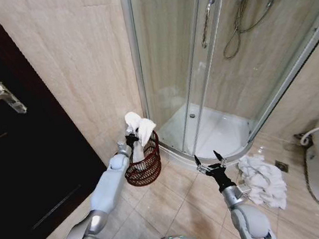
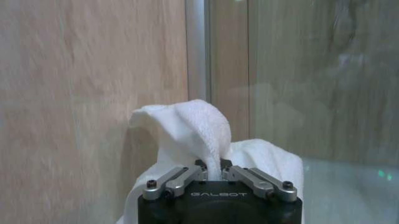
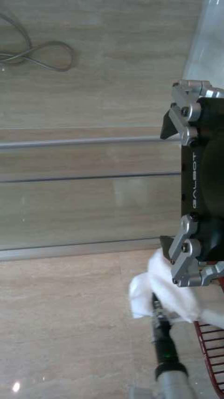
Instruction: Discard the used towel into the hamper.
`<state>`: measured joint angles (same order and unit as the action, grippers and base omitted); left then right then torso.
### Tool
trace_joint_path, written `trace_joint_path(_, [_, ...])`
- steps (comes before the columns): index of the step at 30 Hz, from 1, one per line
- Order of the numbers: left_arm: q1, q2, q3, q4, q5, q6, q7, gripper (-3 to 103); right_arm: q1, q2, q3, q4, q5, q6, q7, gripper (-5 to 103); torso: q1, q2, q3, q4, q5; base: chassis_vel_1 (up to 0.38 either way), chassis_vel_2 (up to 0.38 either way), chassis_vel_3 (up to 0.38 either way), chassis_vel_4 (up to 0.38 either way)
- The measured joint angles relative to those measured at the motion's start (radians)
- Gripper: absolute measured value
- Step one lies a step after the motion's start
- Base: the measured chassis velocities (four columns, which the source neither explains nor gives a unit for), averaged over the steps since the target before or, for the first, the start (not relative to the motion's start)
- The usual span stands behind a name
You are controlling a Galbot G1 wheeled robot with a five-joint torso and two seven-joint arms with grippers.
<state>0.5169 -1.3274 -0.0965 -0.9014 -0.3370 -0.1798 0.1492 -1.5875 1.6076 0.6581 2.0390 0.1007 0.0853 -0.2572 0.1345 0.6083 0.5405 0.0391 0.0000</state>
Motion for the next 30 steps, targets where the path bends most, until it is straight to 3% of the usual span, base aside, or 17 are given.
trace_joint_path(5, [-0.008, -0.015, 0.001, 0.031, 0.033, 0.002, -0.016, 4, 0.007, 0.0, 0.003, -0.003, 0.008, 0.0, 0.0, 100, 0.0, 0.001, 0.001, 0.0, 0.0001, 0.0, 0.0, 0.0, 0.0])
trace_joint_path(8, [-0.007, -0.016, -0.006, 0.039, 0.111, 0.022, -0.05, 20, 0.008, -0.003, 0.006, -0.005, 0.014, 0.0, 0.0, 100, 0.001, 0.002, 0.001, -0.0001, 0.0001, 0.0, 0.0, 0.0, 0.0])
trace_joint_path(13, [-0.004, -0.019, -0.01, 0.063, 0.173, 0.048, -0.1, 31, 0.013, -0.004, 0.014, -0.008, 0.022, 0.001, 0.002, 100, 0.001, 0.003, 0.002, 0.0001, 0.0, 0.0, 0.0, 0.0, 0.0])
trace_joint_path(14, [0.001, -0.019, -0.012, 0.065, 0.193, 0.057, -0.11, 42, 0.015, -0.003, 0.017, -0.008, 0.026, 0.001, 0.003, 100, 0.001, 0.003, 0.002, 0.0001, 0.0, 0.0, 0.0, 0.0, 0.0])
trace_joint_path(17, [0.017, -0.012, -0.011, 0.052, 0.214, 0.064, -0.111, 47, 0.016, -0.003, 0.019, -0.01, 0.031, 0.003, 0.006, 100, 0.001, 0.004, 0.002, 0.0, 0.0, 0.0, 0.0, 0.0, 0.0])
trace_joint_path(23, [0.054, 0.013, -0.011, -0.002, 0.25, 0.094, -0.096, 74, 0.02, -0.001, 0.015, -0.013, 0.033, 0.005, 0.007, 100, 0.002, 0.005, 0.002, 0.0, -0.0001, 0.0, 0.0, 0.0, 0.0])
trace_joint_path(24, [0.054, 0.013, -0.011, -0.002, 0.25, 0.094, -0.096, 74, 0.02, -0.001, 0.015, -0.013, 0.033, 0.005, 0.007, 100, 0.002, 0.005, 0.002, 0.0, -0.0001, 0.0, 0.0, 0.0, 0.0])
trace_joint_path(26, [0.067, 0.03, -0.005, -0.037, 0.221, 0.154, -0.087, 85, 0.025, 0.0, 0.015, -0.014, 0.031, 0.005, 0.002, 100, 0.002, 0.005, 0.003, 0.0, 0.0, 0.0, 0.0, 0.0, 0.0])
trace_joint_path(28, [0.087, 0.054, 0.007, -0.094, 0.185, 0.251, -0.065, 90, 0.028, 0.0, 0.018, -0.014, 0.029, 0.003, -0.015, 100, 0.002, 0.005, 0.003, 0.0001, -0.0001, 0.0, 0.0, 0.0, 0.0])
trace_joint_path(29, [0.087, 0.054, 0.007, -0.094, 0.185, 0.251, -0.065, 90, 0.028, 0.0, 0.018, -0.014, 0.029, 0.003, -0.015, 100, 0.002, 0.005, 0.003, 0.0001, -0.0001, 0.0, 0.0, 0.0, 0.0])
trace_joint_path(30, [0.097, 0.069, 0.01, -0.133, 0.174, 0.31, -0.038, 95, 0.03, 0.0, 0.017, -0.014, 0.034, -0.002, -0.015, 100, 0.002, 0.005, 0.003, 0.0001, -0.0001, 0.0, 0.0, 0.0, 0.0])
